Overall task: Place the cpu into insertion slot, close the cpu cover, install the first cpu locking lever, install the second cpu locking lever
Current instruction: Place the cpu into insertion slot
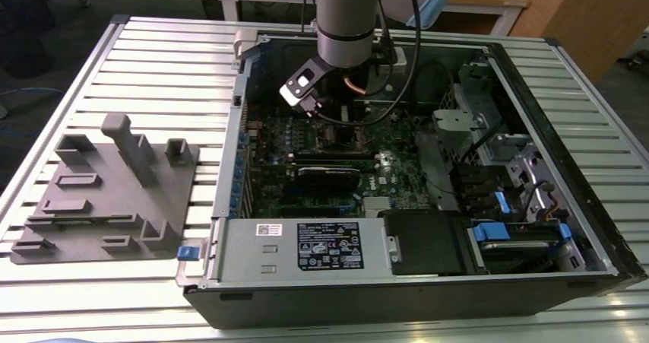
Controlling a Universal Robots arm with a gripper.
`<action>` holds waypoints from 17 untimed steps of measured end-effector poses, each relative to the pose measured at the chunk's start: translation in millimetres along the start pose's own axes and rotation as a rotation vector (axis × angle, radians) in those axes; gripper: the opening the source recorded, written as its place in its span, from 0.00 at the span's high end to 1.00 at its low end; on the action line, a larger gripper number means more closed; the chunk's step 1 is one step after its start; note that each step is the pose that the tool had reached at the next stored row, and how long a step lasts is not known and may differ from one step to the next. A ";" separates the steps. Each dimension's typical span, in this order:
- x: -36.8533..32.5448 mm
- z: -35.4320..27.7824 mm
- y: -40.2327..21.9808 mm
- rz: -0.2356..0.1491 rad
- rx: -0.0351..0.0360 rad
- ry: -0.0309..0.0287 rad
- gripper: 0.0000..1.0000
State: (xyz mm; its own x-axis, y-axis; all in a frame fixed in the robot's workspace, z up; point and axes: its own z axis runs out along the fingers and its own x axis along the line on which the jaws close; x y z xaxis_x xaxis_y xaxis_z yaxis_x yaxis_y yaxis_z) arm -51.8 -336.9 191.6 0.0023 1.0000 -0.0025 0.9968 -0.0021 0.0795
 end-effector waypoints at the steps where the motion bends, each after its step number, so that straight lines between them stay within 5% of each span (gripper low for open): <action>1: 0.0 0.0 0.0 0.000 0.0000 0.0000 0.46; 17: 0.0 0.2 0.0 0.000 0.0000 -0.0001 0.46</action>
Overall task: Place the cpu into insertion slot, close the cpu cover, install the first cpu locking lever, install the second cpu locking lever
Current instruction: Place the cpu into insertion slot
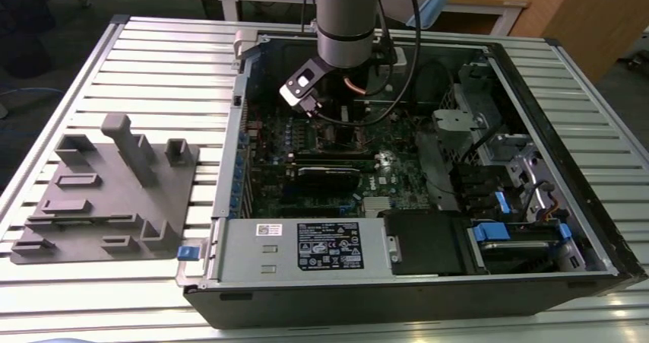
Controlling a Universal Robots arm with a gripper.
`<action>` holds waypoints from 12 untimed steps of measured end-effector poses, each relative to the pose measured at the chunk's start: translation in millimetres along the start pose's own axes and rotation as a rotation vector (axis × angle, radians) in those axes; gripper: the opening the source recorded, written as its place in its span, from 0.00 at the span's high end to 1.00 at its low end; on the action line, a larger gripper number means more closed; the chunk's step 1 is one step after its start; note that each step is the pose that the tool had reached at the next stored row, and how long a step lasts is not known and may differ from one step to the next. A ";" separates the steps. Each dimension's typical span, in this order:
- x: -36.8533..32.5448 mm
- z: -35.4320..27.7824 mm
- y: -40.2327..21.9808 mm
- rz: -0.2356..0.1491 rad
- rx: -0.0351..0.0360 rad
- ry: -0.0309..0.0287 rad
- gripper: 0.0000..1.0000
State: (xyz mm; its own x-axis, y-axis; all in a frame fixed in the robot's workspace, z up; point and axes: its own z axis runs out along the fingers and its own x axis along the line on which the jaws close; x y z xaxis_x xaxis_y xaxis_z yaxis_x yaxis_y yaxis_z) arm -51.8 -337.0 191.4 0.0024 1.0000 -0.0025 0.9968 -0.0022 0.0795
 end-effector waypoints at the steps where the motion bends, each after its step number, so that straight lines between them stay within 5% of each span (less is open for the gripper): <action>1: 0.0 0.0 0.0 0.000 0.0001 -0.0001 0.46; 12: 0.2 0.7 0.1 0.000 -0.0009 0.0013 0.45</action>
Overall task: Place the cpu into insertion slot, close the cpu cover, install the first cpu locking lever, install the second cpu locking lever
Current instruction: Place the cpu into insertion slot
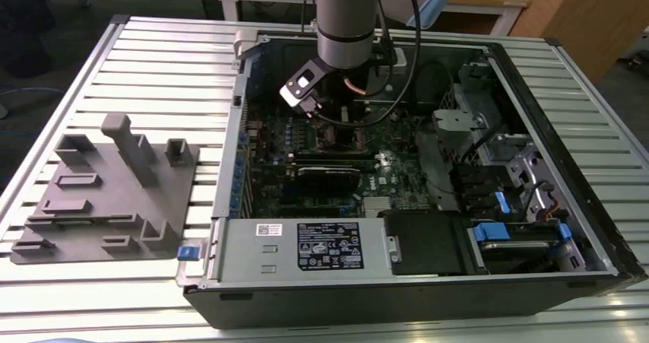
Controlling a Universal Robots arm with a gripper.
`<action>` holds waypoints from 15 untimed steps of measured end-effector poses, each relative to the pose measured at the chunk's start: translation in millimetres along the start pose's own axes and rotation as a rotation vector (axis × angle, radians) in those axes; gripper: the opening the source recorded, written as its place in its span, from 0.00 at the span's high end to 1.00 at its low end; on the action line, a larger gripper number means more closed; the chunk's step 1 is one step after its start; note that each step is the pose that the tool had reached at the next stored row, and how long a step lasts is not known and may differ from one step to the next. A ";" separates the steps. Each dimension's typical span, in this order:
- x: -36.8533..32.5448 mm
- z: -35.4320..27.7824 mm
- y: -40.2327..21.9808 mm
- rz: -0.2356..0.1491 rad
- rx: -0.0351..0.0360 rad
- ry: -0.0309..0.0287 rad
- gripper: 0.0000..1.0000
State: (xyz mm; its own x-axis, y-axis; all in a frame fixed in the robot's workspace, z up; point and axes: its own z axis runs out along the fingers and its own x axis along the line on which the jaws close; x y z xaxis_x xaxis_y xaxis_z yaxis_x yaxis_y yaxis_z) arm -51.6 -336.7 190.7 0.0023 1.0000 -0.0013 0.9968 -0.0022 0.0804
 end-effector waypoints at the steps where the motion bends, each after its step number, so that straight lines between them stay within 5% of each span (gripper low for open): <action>1: -0.1 -0.1 0.0 0.000 0.0003 -0.0004 0.39; 7: -0.2 -1.7 0.0 0.000 0.0010 -0.0013 0.39; 15: -0.1 -12.9 0.9 0.000 0.0009 -0.0012 0.39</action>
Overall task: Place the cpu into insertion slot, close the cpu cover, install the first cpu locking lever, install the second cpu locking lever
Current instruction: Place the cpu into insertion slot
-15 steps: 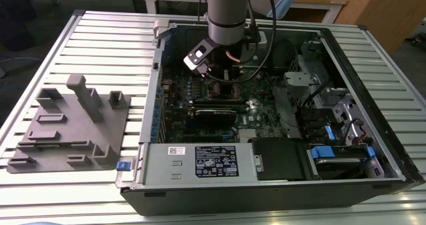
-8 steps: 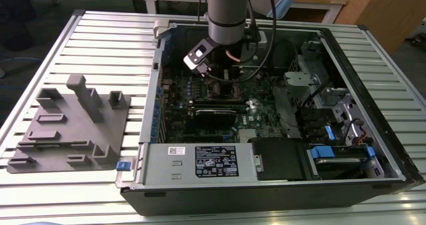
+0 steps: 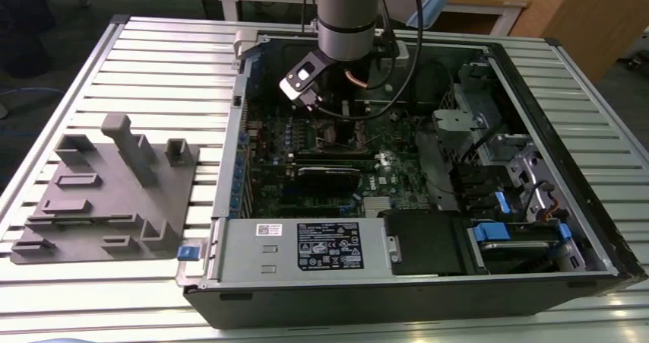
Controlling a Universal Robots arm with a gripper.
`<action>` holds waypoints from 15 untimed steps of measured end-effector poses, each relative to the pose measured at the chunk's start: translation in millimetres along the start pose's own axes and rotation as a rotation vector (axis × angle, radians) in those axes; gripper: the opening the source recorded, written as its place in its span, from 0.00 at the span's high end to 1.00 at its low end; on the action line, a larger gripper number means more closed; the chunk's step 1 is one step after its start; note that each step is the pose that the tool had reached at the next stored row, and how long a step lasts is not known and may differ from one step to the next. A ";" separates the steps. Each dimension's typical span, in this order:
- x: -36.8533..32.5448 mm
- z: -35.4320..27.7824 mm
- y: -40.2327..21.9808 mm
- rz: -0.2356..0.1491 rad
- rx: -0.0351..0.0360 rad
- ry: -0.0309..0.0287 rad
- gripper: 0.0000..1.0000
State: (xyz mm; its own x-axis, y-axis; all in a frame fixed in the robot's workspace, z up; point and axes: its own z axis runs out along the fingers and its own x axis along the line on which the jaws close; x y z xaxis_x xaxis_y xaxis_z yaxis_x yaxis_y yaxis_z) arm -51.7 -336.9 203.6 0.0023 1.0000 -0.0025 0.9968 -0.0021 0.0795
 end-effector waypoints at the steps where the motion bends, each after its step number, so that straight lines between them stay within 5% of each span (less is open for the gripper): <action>1: 0.0 0.0 0.0 0.000 -0.0002 0.0003 0.39; 15: 0.0 -0.7 0.0 0.000 0.0000 0.0001 0.40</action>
State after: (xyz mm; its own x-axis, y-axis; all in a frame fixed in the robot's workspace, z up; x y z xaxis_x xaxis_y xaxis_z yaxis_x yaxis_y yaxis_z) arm -51.8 -336.9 204.3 0.0024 1.0000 -0.0024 0.9968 -0.0022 0.0796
